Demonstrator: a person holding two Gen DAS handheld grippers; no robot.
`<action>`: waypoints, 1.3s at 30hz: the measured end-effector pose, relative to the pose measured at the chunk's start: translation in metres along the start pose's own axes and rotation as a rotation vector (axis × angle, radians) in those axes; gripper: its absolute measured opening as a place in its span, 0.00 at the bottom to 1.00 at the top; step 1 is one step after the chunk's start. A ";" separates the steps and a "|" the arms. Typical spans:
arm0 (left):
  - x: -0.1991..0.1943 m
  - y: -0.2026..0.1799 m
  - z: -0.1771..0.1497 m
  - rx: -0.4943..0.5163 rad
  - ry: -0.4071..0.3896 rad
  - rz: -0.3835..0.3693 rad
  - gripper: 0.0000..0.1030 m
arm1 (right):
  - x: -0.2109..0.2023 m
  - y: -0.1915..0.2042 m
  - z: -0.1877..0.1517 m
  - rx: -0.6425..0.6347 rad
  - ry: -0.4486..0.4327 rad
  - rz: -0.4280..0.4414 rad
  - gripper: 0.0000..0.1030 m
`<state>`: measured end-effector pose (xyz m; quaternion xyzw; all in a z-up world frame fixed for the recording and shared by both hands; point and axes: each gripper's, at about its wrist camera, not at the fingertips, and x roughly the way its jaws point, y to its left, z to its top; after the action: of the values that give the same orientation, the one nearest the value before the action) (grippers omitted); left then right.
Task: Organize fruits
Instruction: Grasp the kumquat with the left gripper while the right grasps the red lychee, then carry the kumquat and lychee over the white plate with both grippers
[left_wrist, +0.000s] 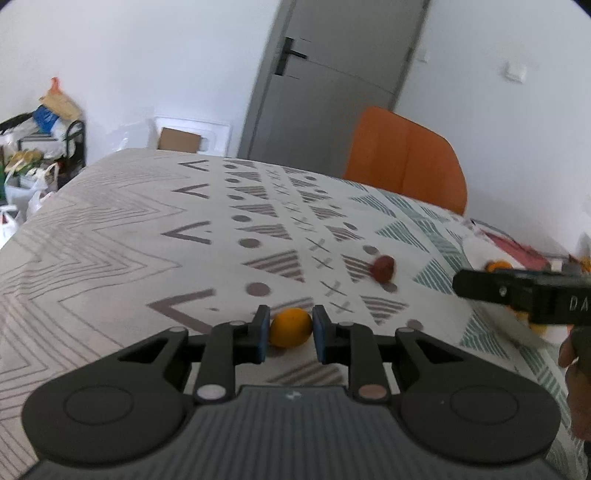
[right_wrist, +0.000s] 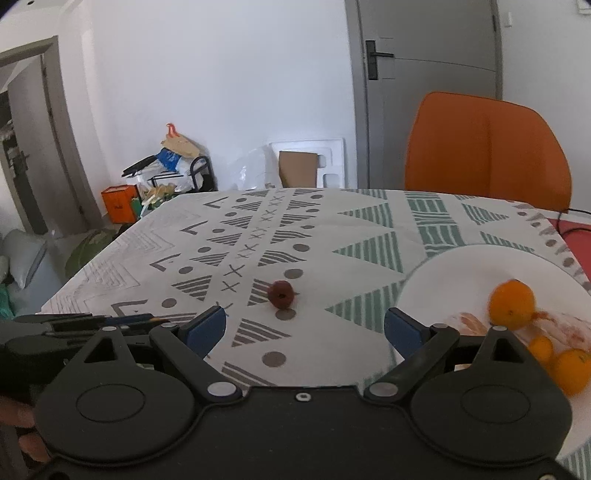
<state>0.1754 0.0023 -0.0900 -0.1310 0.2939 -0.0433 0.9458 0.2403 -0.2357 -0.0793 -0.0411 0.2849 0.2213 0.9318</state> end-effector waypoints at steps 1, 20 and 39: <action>-0.001 0.003 0.001 -0.008 -0.005 0.006 0.22 | 0.004 0.002 0.001 -0.007 0.003 0.000 0.90; -0.020 0.026 0.015 -0.069 -0.096 0.083 0.22 | 0.066 0.023 0.019 -0.051 0.092 -0.004 0.50; -0.018 0.025 0.016 -0.050 -0.099 0.142 0.22 | -0.002 -0.010 0.003 0.084 0.015 0.008 0.21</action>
<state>0.1697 0.0329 -0.0741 -0.1354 0.2564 0.0375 0.9563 0.2442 -0.2449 -0.0765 -0.0026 0.3009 0.2124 0.9297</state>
